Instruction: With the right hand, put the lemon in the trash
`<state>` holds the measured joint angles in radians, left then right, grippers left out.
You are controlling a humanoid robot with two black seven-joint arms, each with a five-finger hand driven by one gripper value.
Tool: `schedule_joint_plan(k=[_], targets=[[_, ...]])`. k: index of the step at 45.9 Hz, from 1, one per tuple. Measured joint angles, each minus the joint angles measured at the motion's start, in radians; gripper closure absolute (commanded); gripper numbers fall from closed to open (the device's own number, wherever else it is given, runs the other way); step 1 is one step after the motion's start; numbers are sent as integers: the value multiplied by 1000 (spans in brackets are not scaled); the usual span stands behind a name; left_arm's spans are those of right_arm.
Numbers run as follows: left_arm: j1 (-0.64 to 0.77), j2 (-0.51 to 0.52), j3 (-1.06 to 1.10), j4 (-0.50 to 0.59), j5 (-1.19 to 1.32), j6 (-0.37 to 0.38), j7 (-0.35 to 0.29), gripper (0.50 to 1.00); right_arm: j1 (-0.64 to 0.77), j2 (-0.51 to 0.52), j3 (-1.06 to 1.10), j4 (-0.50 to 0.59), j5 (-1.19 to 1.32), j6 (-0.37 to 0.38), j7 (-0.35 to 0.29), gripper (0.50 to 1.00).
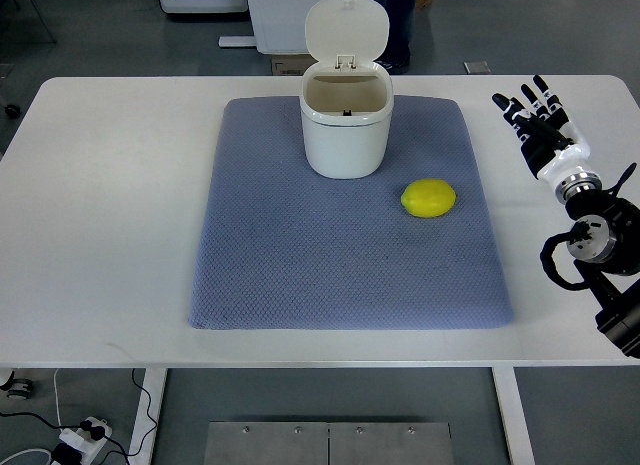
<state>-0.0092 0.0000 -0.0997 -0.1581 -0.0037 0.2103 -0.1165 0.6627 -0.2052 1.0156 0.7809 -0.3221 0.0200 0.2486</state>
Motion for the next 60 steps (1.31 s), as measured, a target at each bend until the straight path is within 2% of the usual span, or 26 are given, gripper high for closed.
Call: schedule_joint_plan(k=[33,43,60], targets=[[0,0,0,0,1,0,0,500,31,-46,-24,-1,0,-1,-4,500],[0,0,0,0,0,0,0,500,41,-113,-119,3,-1,-2,-4,500],[0,0,0,0,0,0,0,500,145,-256,-335,5,0,-3,1,500]])
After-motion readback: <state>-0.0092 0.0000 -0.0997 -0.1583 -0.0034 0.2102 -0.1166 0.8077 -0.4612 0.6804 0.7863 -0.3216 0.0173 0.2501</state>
